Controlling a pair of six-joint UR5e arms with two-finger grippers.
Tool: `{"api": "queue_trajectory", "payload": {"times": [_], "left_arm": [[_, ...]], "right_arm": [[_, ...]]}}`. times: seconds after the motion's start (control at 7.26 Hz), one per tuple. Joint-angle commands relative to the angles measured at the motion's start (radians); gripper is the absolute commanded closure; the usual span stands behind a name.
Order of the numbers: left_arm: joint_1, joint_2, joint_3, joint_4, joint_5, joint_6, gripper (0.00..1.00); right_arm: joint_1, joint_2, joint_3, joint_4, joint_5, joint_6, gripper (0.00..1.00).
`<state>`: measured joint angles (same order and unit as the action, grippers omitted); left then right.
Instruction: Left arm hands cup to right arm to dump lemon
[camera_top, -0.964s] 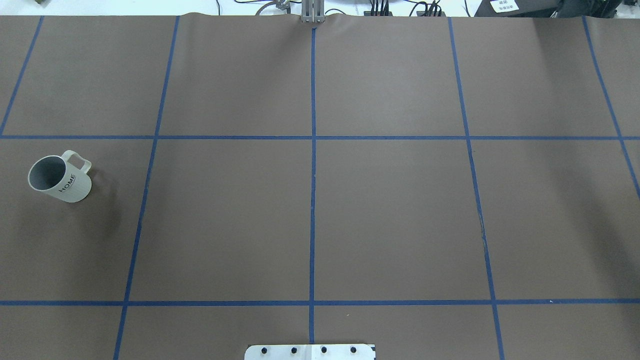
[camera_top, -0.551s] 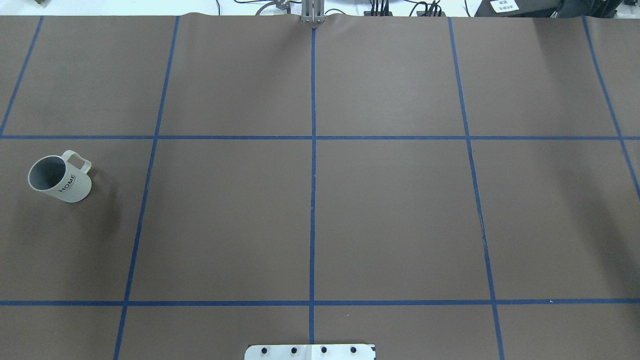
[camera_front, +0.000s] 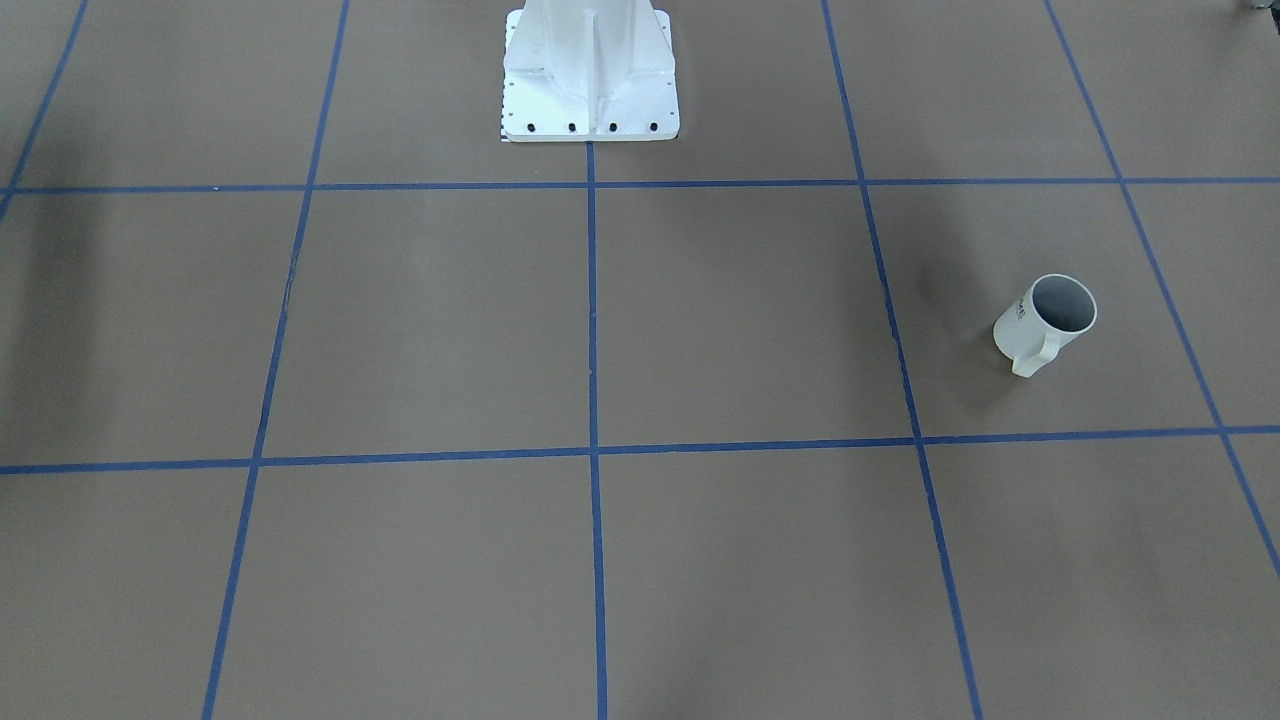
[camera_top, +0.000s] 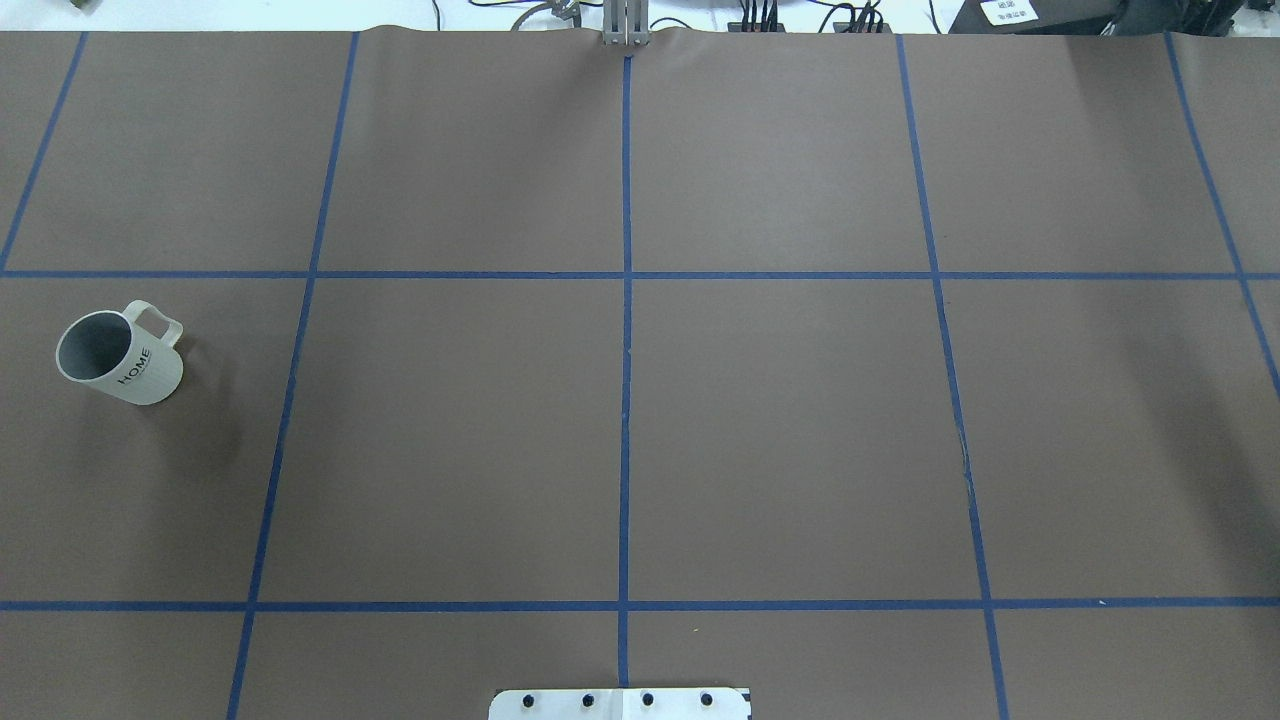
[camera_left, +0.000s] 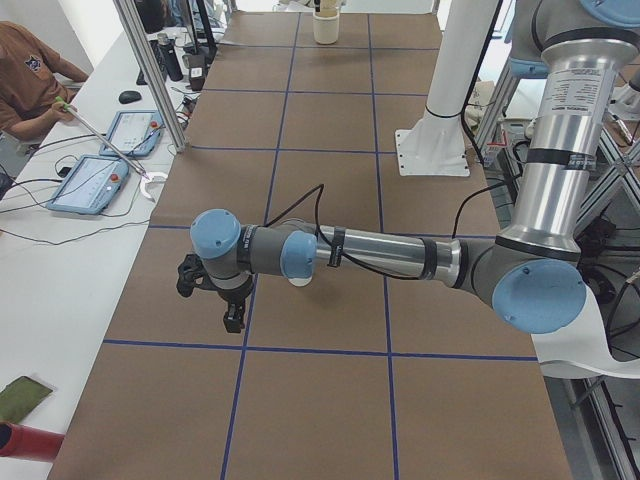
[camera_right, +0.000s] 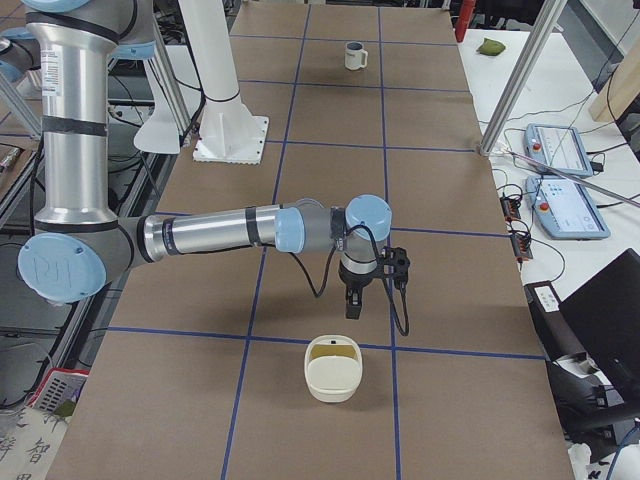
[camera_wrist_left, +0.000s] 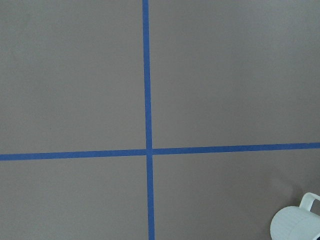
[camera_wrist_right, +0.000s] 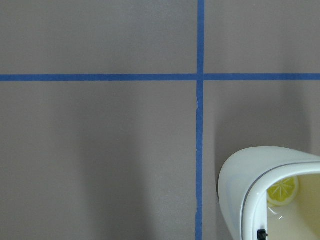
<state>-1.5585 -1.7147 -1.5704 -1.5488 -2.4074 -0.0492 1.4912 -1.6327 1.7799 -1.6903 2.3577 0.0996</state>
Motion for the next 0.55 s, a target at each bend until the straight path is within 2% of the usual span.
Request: {"api": "queue_trajectory", "payload": {"times": [0.0,0.41], "left_arm": [[0.000,0.004,-0.017,0.003,-0.004,-0.001,0.00],[0.000,0.004,-0.028,0.001,-0.004,-0.001,0.00]], "right_arm": [[0.012,-0.006,-0.004,0.001,0.028,0.000,0.00],[0.043,-0.006,0.010,0.003,0.023,-0.003,0.00]]}}
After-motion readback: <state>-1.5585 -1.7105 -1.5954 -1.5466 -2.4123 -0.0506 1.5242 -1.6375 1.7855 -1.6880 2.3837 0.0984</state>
